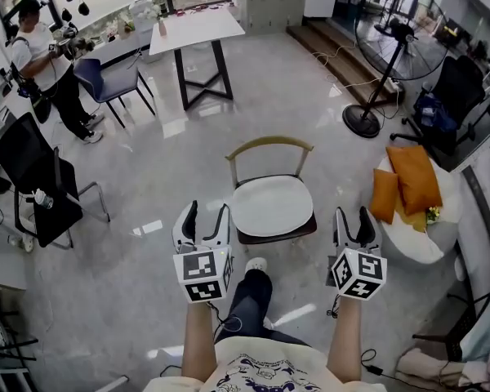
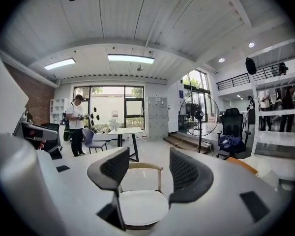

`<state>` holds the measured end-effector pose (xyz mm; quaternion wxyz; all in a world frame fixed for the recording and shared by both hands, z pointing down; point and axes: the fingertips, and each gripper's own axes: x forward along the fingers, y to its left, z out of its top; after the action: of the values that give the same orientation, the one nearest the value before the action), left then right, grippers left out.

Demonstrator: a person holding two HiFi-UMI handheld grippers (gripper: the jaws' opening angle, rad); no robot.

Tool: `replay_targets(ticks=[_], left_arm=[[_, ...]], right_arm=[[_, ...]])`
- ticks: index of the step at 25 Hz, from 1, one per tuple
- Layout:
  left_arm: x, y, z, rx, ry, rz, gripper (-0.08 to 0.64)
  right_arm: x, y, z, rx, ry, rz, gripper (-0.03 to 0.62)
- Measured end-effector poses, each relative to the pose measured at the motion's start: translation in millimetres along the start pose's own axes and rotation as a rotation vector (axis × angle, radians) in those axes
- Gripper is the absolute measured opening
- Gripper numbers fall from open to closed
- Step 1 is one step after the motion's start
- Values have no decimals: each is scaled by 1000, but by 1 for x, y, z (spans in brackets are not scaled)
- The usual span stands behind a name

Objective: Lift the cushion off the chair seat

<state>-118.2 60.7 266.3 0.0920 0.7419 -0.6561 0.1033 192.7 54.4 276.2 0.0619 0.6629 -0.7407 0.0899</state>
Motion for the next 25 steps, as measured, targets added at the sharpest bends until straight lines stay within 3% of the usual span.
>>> replay_targets(ticks=[12, 19, 25], left_arm=[[188, 39, 46, 10, 26, -23, 252], [281, 51, 45, 13, 79, -54, 252], [335, 67, 20, 0, 157, -64, 252]], right_arm=[[184, -6, 32, 20, 22, -21, 270], [270, -14, 22, 31, 79, -45, 270], [322, -11, -4, 26, 160, -37, 278]])
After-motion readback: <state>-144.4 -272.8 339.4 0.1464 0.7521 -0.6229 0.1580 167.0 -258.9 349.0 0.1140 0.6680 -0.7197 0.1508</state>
